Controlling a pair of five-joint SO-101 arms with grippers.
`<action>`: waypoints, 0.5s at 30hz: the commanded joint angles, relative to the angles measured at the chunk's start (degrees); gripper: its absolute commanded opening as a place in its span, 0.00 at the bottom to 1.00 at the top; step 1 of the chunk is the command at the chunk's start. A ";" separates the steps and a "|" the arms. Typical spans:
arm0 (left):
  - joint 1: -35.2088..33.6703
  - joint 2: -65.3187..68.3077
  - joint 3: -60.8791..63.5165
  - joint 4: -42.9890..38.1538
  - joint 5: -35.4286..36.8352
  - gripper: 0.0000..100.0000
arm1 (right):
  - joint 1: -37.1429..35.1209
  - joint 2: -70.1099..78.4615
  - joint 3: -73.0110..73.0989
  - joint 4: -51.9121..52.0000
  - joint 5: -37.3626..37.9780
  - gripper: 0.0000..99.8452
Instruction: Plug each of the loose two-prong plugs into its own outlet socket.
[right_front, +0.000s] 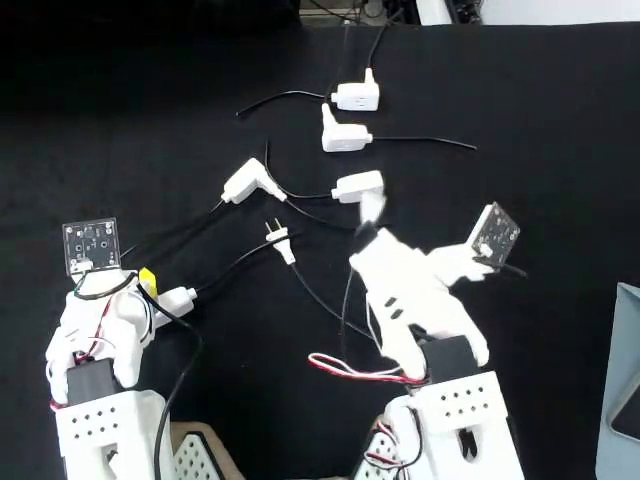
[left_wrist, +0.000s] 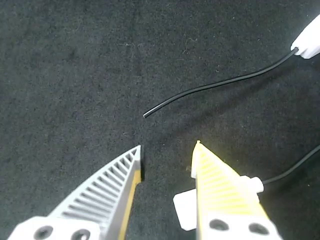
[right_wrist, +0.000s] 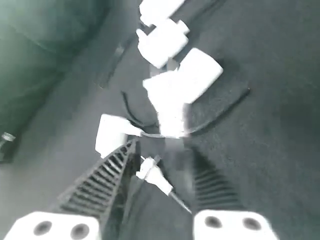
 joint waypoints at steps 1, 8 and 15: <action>0.04 -0.53 -0.48 0.18 0.35 0.17 | -3.16 2.59 -7.16 7.21 0.88 0.33; 0.04 -0.53 -0.48 0.18 0.35 0.17 | -3.34 15.16 -17.89 13.10 3.25 0.20; 0.04 -0.53 -0.48 0.18 0.26 0.17 | -3.16 25.54 -26.95 23.91 26.81 0.16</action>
